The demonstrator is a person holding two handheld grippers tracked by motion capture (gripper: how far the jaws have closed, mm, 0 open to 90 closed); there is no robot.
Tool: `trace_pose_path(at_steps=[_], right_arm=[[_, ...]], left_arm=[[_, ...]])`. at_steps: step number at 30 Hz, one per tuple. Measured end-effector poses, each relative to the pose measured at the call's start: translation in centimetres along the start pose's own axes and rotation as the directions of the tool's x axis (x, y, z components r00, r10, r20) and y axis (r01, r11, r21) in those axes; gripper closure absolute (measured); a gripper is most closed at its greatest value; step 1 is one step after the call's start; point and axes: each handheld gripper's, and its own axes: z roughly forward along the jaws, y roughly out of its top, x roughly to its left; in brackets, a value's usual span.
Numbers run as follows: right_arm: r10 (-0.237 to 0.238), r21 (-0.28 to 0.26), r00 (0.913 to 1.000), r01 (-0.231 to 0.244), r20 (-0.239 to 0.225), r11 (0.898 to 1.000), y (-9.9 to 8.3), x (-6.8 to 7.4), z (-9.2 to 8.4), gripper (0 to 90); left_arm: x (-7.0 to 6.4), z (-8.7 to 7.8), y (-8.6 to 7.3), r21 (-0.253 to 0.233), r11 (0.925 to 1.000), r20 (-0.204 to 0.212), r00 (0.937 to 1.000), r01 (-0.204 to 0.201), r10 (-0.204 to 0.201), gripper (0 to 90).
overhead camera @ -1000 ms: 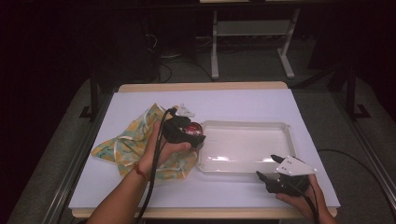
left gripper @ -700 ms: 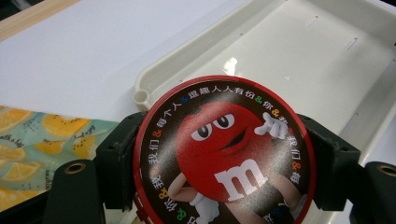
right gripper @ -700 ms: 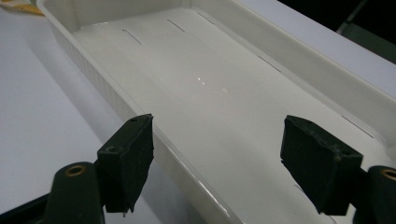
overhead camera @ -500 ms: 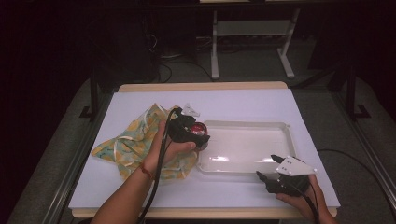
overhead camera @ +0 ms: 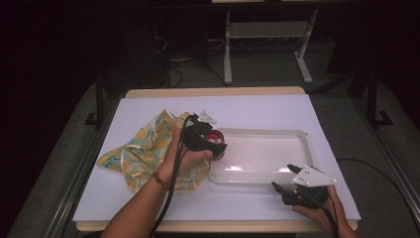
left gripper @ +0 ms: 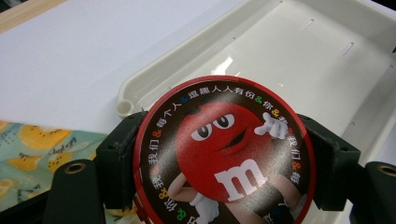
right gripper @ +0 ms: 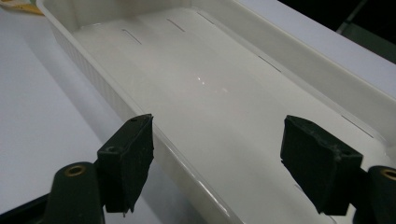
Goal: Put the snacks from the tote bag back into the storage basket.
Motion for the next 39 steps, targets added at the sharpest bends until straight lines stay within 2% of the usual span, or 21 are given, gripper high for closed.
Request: trace_pose_path(at_steps=[6, 20, 27, 31, 39], right_arm=[[0.002, 0.0, 1.0, -0.002, 0.0, 1.0, 0.0, 0.0, 0.0, 24.9], [0.001, 0.0, 1.0, -0.001, -0.001, 1.0, 0.0, 0.0, 0.0, 24.9], [0.001, 0.0, 1.0, -0.001, -0.001, 1.0, 0.0, 0.0, 0.0, 24.9], [0.001, -0.001, 1.0, -0.001, -0.002, 1.0, 0.0, 0.0, 0.0, 24.9], [0.001, -0.001, 1.0, -0.001, -0.004, 1.0, 0.0, 0.0, 0.0, 24.9]], left_arm=[[-0.2, 0.6, 0.2, 0.002, 0.9999, -0.003, 0.9999, 0.017, -0.017, 25.5], [-0.9, 2.0, 0.6, 0.012, 0.9995, 0.005, 0.9996, 0.028, -0.028, 25.4], [-1.1, 2.6, 0.7, 0.02, 0.9996, 0.011, 0.9997, 0.021, -0.022, 25.5], [-1.1, 2.9, 0.7, 0.017, 0.9992, 0.013, 0.9993, 0.035, -0.035, 25.4], [-1.4, 3.5, 0.8, 0.028, 0.9993, 0.022, 0.9995, 0.024, -0.024, 25.5]])
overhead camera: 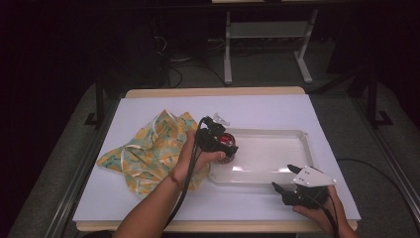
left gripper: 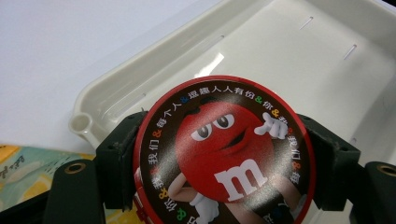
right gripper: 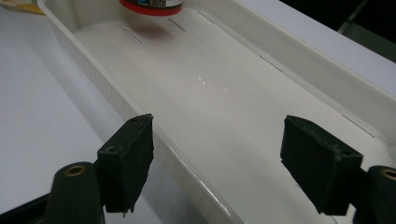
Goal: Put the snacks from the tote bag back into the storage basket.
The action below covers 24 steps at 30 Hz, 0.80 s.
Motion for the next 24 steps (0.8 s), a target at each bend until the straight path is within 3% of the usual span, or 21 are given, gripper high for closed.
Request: trace_pose_path(at_steps=[24], right_arm=[[0.004, 0.0, 1.0, -0.004, -0.004, 1.0, 0.0, 0.0, 0.0, 24.9]], left_arm=[[-0.8, 1.5, 0.3, 0.005, 1.0, 0.027, 0.9996, -0.001, 0.001, 25.5]])
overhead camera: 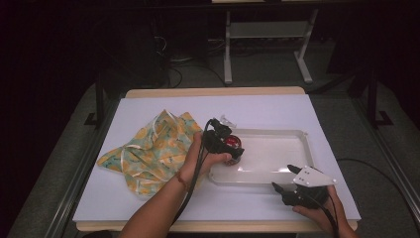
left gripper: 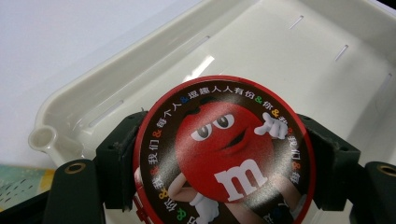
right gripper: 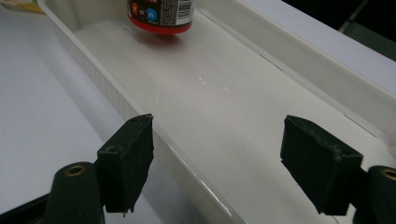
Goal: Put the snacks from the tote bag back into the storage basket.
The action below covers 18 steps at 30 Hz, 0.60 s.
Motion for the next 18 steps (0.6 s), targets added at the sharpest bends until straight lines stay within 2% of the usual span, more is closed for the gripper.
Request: trace_pose_path(at_steps=[18], right_arm=[[-0.002, 0.003, 1.0, 0.002, 0.003, 1.0, -0.04, -0.06, -0.03, 24.9]], left_arm=[[-0.17, 0.84, 0.22, -0.006, 1.0, 0.015, 0.9999, -0.001, 0.001, 25.5]])
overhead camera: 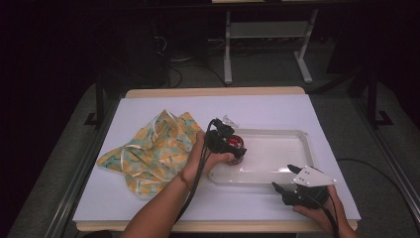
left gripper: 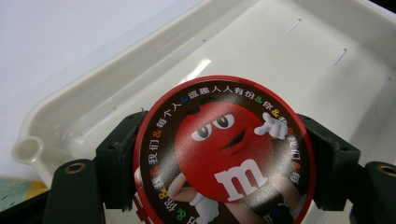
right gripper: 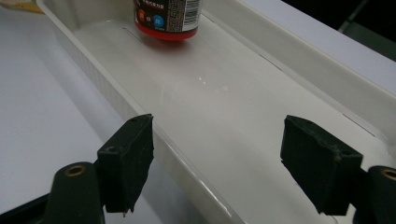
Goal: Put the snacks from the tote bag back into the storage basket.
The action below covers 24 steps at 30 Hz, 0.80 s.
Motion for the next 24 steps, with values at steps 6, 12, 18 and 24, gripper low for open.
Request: trace_pose_path(at_steps=[6, 12, 18, 24], right_arm=[[0.002, -0.001, 1.0, -0.002, 0.0, 1.0, 0.0, 0.0, 0.0, 24.9], [0.001, 0.0, 1.0, -0.001, 0.0, 1.0, 0.0, 0.0, 0.0, 25.0], [0.001, 0.001, 1.0, -0.001, 0.0, 1.0, 0.0, 0.0, 0.0, 24.9], [0.003, 0.0, 1.0, -0.003, 0.001, 1.0, 0.0, 0.0, 0.0, 24.9]], left_arm=[[0.0, 0.4, 0.0, 0.0, 1.0, -0.001, 1.0, 0.003, -0.003, 25.4], [0.1, 0.7, 0.0, 0.002, 0.9998, -0.002, 0.9998, 0.02, -0.02, 25.4], [0.1, 1.1, -0.1, 0.006, 0.9996, -0.01, 0.9996, 0.028, -0.028, 25.4], [0.1, 1.4, -0.1, 0.011, 0.9995, -0.009, 0.9996, 0.028, -0.028, 25.3]])
